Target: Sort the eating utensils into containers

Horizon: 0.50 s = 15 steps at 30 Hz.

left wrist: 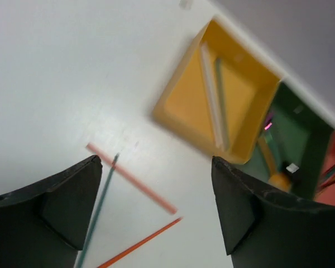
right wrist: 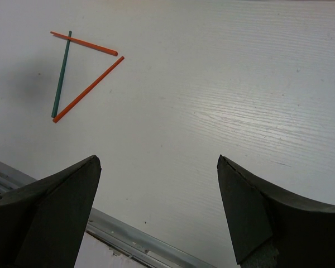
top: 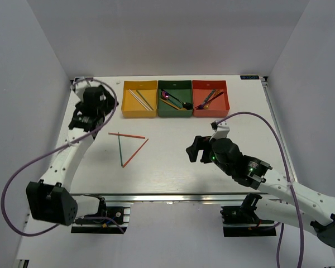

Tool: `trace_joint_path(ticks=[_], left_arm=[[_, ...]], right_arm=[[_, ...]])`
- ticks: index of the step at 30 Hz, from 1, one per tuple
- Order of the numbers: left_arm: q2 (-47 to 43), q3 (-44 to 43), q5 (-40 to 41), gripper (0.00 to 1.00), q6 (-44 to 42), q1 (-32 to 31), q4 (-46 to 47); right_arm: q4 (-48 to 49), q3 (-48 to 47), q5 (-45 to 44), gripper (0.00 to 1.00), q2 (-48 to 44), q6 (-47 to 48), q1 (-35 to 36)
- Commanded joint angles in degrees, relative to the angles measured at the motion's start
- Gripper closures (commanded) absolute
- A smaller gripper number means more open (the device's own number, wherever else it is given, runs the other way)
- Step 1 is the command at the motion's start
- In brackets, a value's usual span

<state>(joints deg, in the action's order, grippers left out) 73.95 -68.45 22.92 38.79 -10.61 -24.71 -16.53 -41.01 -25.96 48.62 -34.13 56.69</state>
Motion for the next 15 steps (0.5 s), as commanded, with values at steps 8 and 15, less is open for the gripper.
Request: trace_joint_path(ticks=[8,15], left_arm=[[1.3,18.3,-10.5,0.27,-6.4,-2.4,-5.4],[7.7,21.9,-10.6,0.36,-4.4,-5.9,-3.3]], right_arm=[[4.1,1.2,3.8,0.11,2.3,-0.7,-0.2],[6.3,1.5,7.5,0.11,5.4,-0.2,-0.2]])
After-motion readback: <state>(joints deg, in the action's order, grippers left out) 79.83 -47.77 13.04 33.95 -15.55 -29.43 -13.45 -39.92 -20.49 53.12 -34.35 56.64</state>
